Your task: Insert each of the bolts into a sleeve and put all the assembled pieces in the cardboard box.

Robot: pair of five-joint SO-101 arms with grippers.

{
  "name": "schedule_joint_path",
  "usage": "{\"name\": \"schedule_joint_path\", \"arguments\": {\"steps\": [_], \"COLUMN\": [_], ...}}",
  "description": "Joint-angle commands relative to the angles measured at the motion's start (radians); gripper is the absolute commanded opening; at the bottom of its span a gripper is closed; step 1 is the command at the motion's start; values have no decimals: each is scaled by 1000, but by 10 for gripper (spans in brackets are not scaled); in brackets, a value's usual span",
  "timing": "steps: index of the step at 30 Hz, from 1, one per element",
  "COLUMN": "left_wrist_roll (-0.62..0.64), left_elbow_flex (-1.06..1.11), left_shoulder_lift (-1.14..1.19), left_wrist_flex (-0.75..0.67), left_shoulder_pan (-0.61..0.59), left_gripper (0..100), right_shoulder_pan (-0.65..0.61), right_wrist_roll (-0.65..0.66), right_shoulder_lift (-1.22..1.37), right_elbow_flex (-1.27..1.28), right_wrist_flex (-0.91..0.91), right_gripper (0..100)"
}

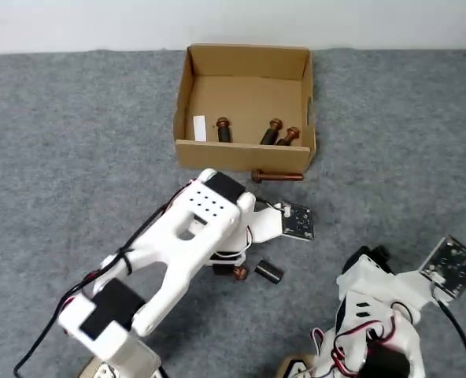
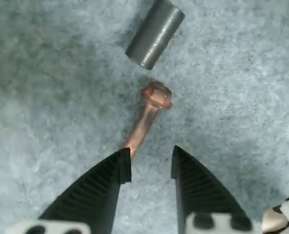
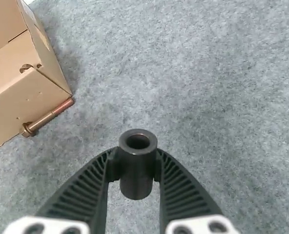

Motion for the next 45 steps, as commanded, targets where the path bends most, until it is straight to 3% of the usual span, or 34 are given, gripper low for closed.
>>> {"name": "schedule_joint_path", "arguments": {"steps": [1,17,21,23,29,33,45], "left_wrist_roll": [-23,-44,-2,6,89,129,331], "left_elbow_flex": [-61,-81,-91,-99,-104,-145,-93], "left_shoulder_lift": [21,226,242,245,235,230,-328], "left_wrist_flex": [12,-100,-141,-143,-126,-38,-5], "left_shoulder_pan": [8,40,54,77,117,112,18], "left_gripper": [146,142,56,6,5,5,5], "right_shoulder_pan": [12,12,12,12,12,10,5], "right_wrist_roll": [11,11,11,11,11,11,11], "right_shoulder_lift": [-2,-2,-2,-2,-4,-4,-5], "right_elbow_flex": [-6,-6,-6,-5,-5,-5,-11], "right_wrist_flex": [-28,-28,-28,-28,-28,-28,-27], "right_gripper": [8,8,8,8,8,8,8]}}
